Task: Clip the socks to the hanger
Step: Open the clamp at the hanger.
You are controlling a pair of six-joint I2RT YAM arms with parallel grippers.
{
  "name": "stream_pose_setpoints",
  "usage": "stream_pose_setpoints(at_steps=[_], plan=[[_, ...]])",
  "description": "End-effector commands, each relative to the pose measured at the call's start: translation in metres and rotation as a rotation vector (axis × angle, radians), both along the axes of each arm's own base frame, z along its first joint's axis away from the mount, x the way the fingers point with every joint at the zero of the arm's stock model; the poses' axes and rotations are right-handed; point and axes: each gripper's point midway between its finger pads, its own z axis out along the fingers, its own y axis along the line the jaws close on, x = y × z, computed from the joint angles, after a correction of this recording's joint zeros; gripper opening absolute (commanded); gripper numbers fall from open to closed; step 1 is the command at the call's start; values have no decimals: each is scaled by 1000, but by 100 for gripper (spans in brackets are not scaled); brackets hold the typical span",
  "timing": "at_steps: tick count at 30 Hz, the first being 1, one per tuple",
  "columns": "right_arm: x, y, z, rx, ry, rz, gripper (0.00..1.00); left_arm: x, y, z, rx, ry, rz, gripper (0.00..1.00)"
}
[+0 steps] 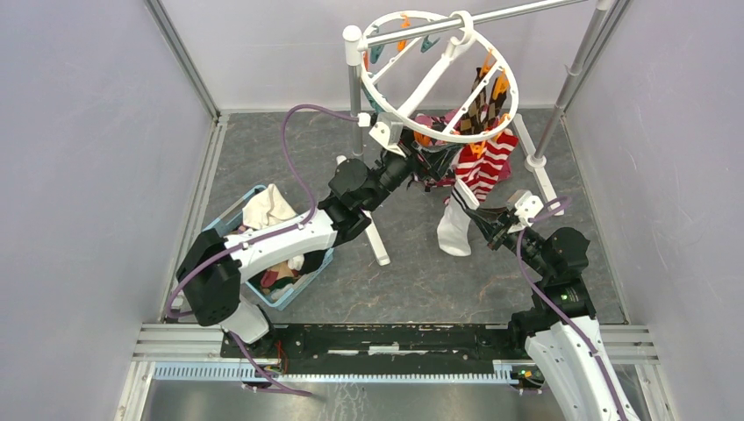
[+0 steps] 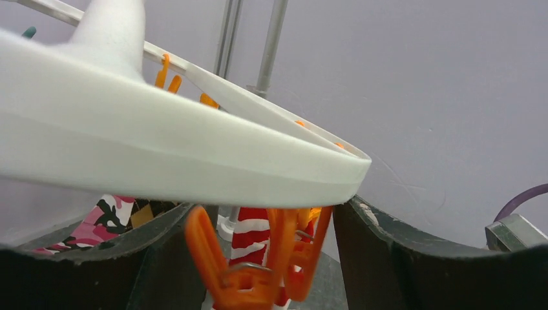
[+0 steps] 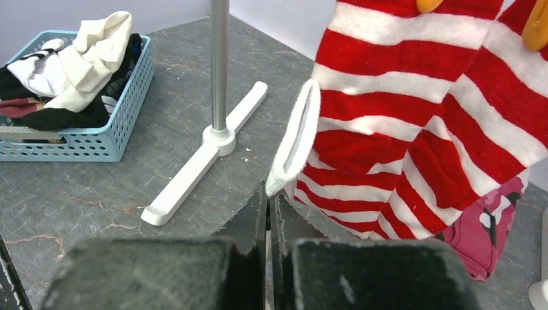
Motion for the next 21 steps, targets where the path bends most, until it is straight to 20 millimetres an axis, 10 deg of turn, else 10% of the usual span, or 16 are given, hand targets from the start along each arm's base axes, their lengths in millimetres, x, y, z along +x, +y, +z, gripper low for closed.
stream_pose_setpoints(at_steps=[1, 21], plan=[[-2, 0, 20, 0, -65, -5, 0, 6, -2, 16, 4, -47, 40, 69], [-2, 0, 21, -4, -67, -5, 0, 5, -9, 21, 9, -57, 14, 18]])
